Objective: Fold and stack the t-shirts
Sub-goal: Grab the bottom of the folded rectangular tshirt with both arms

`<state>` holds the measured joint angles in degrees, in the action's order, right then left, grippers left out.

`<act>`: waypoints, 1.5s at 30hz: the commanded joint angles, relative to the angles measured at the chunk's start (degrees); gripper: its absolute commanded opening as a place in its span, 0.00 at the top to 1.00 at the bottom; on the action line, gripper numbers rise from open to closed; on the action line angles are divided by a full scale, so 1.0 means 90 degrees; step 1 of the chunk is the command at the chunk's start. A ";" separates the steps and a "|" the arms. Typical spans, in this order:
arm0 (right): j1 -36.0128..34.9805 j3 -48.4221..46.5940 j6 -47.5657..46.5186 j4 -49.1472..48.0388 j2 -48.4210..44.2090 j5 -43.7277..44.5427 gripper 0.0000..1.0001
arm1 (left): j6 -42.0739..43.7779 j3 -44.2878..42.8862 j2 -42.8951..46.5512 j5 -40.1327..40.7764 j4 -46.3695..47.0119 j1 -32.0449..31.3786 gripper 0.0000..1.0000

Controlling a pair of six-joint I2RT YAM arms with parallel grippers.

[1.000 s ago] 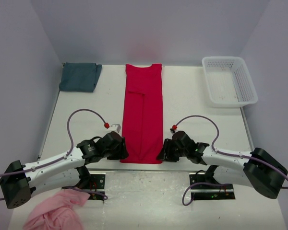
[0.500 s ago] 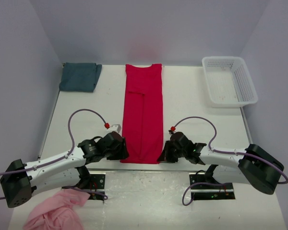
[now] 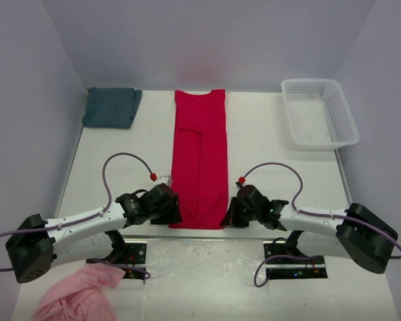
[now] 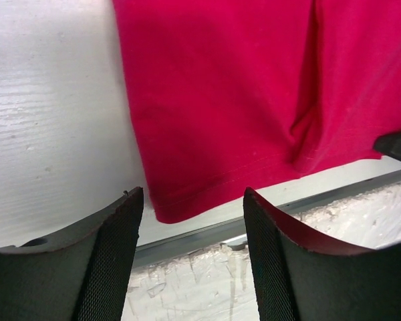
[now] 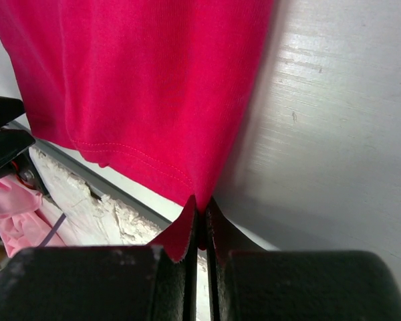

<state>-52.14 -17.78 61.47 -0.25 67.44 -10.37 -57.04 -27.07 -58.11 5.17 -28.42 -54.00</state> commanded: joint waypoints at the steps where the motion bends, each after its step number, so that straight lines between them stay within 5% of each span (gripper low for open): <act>1: -0.0047 -0.0026 -0.0063 0.0360 -0.0120 0.0234 1.00 | -0.0118 -0.0020 -0.0048 0.0226 -0.0279 0.0043 0.38; 12: -0.0056 -0.0065 -0.0053 0.0496 -0.0237 0.0254 1.00 | -0.0274 0.0615 -0.0535 -0.0262 0.0648 0.0043 0.47; 15: -0.0056 -0.0027 -0.0043 0.0584 -0.0374 0.0293 1.00 | -0.0293 0.0732 -0.0633 -0.0330 0.0844 0.0043 0.57; 19: -0.0056 -0.0017 -0.0024 0.0701 -0.0501 0.0342 1.00 | -0.0342 0.0684 -0.0468 -0.0301 0.0659 0.0033 0.99; 29: -0.0222 -0.0465 -0.0209 0.1668 -0.0686 0.0800 1.00 | -0.0499 0.0478 0.0938 -0.0252 -0.0503 0.0033 1.00; 38: -0.0563 -0.0563 -0.0336 0.1882 -0.0813 0.0732 1.00 | -0.0235 0.0703 0.0783 -0.0994 0.0169 -0.0054 1.00; 45: -0.0584 -0.1616 -0.0881 0.3034 -0.0864 0.1434 1.00 | -0.0012 -0.0464 0.0754 0.0293 -0.0317 -0.0104 1.00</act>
<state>-57.69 -25.98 57.89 20.16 58.78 -3.70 -60.18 -23.79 -51.07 0.86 -29.04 -55.27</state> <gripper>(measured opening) 0.015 0.012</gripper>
